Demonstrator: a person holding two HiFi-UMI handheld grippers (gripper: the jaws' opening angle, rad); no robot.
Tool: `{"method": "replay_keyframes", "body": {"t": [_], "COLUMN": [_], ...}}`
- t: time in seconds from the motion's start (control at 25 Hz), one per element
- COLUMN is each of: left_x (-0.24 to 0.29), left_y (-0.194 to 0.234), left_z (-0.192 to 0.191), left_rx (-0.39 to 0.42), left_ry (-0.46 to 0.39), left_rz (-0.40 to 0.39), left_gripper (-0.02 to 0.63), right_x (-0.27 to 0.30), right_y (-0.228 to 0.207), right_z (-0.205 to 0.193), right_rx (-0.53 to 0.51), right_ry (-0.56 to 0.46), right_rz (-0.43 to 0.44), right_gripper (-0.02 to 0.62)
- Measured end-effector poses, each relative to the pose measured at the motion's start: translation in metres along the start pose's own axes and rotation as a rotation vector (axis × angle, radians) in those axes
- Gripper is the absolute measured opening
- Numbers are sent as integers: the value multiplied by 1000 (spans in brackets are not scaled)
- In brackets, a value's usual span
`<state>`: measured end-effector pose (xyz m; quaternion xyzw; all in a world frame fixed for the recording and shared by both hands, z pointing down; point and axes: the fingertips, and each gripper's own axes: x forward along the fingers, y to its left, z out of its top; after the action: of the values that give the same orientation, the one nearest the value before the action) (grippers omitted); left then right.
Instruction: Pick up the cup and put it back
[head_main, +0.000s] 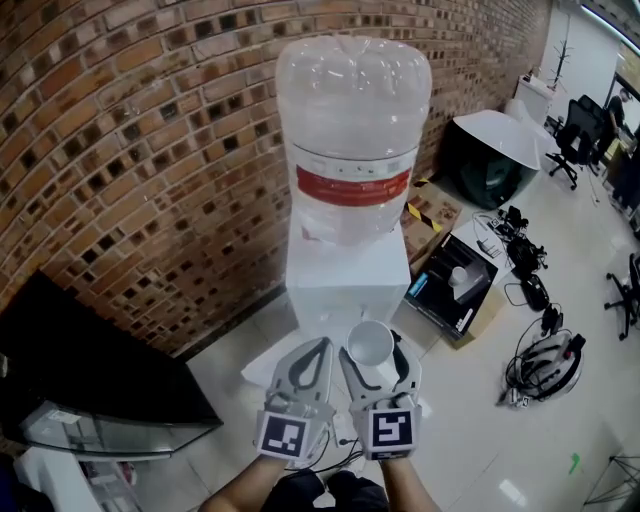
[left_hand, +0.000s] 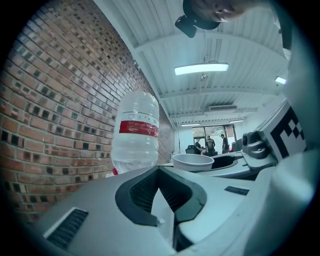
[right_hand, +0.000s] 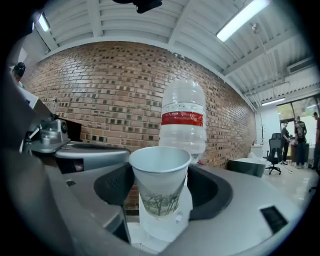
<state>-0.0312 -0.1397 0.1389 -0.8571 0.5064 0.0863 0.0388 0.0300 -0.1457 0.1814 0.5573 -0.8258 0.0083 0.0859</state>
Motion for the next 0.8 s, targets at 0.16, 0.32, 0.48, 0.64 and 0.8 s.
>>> {"method": "replay_keyframes", "body": {"t": [0.16,0.32,0.48,0.64,0.8], "left_x": [4,2,-3,-9,-11], "left_y": [6,12,19,25,33], "left_z": [-42,-99,-162,-228,-290], "left_rx": [3,-6,-7,-7,0], "left_ry": [23,29,37,41,21], "left_rz": [-7,-12,-15,-19,-20], "left_gripper": [-8,-8,-8,-8,-8], "right_x": [15,33,52,72,94], "right_y": [-1,4,13,15,17], "right_z": [-43,-97,-156,-221,-282], "right_rx": [22,19,-21,-19,-8], "right_ry": [21,22,31,37,18], "right_rz": [-5,-1,17,16,7], "right_gripper": [337,337,337,337,337]}}
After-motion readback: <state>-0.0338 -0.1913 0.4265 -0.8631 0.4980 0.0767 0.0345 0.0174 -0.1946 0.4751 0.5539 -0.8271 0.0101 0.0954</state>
